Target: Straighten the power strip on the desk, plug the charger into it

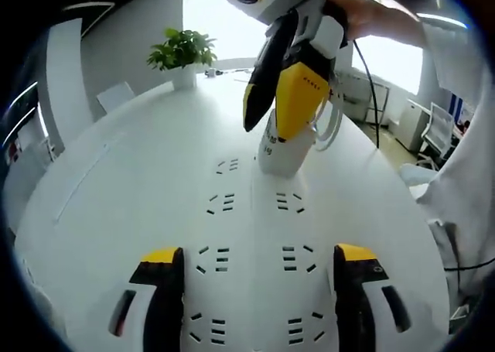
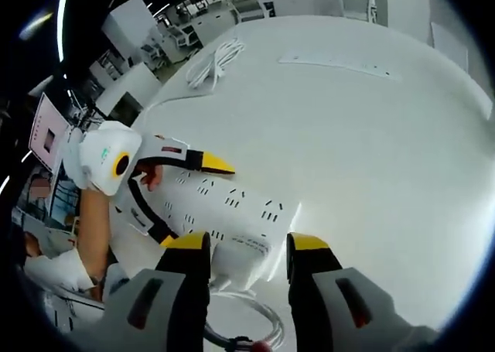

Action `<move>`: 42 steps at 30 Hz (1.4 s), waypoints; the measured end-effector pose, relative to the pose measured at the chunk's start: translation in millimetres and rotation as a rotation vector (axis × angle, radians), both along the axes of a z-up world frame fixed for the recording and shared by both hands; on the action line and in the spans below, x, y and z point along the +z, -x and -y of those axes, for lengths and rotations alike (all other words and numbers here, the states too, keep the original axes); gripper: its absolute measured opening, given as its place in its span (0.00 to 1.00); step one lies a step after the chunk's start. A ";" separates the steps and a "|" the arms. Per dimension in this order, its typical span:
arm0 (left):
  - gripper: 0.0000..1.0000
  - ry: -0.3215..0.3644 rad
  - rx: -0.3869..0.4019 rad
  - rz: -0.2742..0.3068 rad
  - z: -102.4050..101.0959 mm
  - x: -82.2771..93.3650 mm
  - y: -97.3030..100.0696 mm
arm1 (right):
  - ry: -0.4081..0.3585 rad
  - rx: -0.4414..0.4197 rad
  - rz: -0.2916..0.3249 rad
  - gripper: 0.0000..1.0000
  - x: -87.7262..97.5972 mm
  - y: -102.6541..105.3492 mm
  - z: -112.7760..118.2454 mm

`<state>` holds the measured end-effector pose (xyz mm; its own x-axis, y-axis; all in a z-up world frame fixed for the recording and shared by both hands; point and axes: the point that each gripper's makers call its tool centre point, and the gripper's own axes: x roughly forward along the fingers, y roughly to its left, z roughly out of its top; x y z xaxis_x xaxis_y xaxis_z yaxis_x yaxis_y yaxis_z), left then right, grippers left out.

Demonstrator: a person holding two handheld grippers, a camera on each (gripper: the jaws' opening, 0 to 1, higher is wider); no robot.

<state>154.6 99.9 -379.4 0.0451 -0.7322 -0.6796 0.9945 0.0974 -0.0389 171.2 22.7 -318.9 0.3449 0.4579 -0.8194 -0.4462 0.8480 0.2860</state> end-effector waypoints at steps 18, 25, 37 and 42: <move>0.90 0.224 0.080 -0.017 -2.6 27.6 14.6 | -0.077 0.152 0.472 0.44 50.3 -7.3 8.2; 0.94 0.259 0.135 0.001 -11.7 36.1 23.4 | -0.136 0.142 0.581 0.51 74.9 3.5 19.1; 0.96 0.386 0.292 -0.014 -34.9 55.1 45.3 | -0.293 0.151 0.669 0.76 86.6 48.3 15.9; 0.96 0.411 0.357 -0.029 -43.4 53.9 57.5 | -0.281 0.159 0.689 0.80 78.7 61.3 20.5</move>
<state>97.1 143.3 -325.5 0.3252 -0.8805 -0.3449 0.9003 0.3999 -0.1720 109.9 2.1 -240.2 0.6485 0.7048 -0.2876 -0.7132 0.6946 0.0942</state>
